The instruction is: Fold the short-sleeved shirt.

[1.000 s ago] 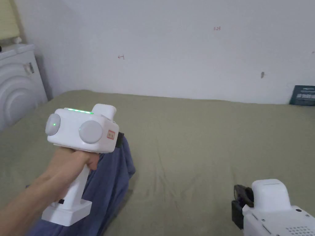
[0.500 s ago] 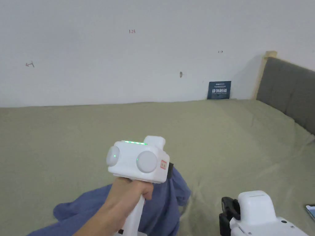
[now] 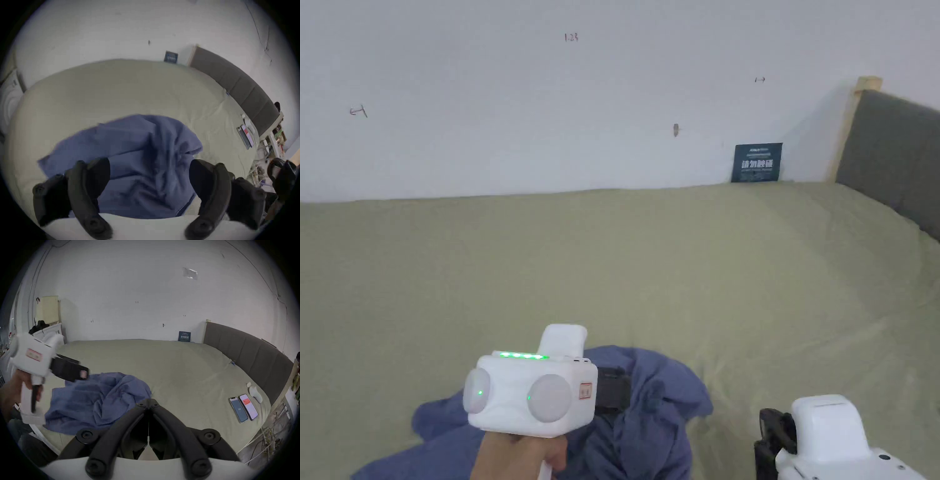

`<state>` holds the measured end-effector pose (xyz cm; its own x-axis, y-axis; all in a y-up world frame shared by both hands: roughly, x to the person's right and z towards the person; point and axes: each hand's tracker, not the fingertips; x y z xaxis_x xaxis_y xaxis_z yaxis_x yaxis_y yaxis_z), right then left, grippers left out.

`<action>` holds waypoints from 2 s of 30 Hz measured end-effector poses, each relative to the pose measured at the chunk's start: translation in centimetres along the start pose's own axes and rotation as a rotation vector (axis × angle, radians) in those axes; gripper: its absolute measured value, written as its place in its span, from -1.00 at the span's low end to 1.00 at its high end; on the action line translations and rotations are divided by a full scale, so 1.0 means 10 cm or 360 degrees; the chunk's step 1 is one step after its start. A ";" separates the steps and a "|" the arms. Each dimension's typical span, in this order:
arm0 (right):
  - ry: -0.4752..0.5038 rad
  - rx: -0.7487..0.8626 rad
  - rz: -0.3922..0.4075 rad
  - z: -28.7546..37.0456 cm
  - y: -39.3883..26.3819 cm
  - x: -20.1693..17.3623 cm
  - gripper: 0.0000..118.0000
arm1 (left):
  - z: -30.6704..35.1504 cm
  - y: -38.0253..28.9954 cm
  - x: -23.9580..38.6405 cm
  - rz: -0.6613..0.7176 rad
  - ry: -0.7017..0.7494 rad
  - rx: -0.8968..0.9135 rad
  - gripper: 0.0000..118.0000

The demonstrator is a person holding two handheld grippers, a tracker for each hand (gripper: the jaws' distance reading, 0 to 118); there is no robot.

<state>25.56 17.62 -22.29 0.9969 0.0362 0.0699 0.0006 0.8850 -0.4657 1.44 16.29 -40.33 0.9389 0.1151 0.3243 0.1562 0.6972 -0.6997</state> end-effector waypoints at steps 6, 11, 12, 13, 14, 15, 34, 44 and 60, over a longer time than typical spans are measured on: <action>0.0059 0.0119 -0.0016 0.24 0.09 -0.21 -0.99 | 1.52 -0.38 -0.59 0.0005 0.0329 0.0517 -1.00; 0.0111 0.0206 -0.0015 0.46 0.14 -0.39 -0.99 | 2.61 -1.03 -0.98 0.0089 0.0653 0.0716 -1.00; 0.0112 0.0219 -0.0005 0.46 0.11 -0.42 -0.99 | 2.76 -1.17 -1.04 0.0099 0.0671 0.0728 -1.00; 0.0105 0.0230 0.0010 0.48 0.10 -0.45 -0.99 | 2.88 -1.31 -1.09 0.0119 0.0721 0.0751 -1.00; 0.0103 0.0236 0.0029 0.49 0.09 -0.48 -0.99 | 2.95 -1.41 -1.12 0.0144 0.0788 0.0742 -1.00; 0.0103 0.0239 0.0043 0.50 0.08 -0.51 -0.99 | 3.02 -1.51 -1.16 0.0170 0.0833 0.0736 -1.00; 0.0185 0.0075 0.0072 -0.03 0.03 -0.73 -0.99 | 0.70 -0.87 -2.22 0.0447 0.0408 -0.0186 -0.86; 0.0150 -0.0060 0.0100 -0.43 -0.10 -0.59 -0.99 | -0.18 -1.00 -2.35 0.0392 0.0637 -0.0438 0.46; 0.0180 -0.0589 -0.0096 -2.14 0.37 0.12 -0.53 | 0.01 -0.93 -2.13 0.0295 0.0523 -0.0396 -1.00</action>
<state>28.44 11.03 -42.84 0.9966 -0.0806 0.0190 0.0674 0.6560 -0.7518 -20.01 7.41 -40.66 0.9993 -0.0366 -0.0119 0.0076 0.4901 -0.8716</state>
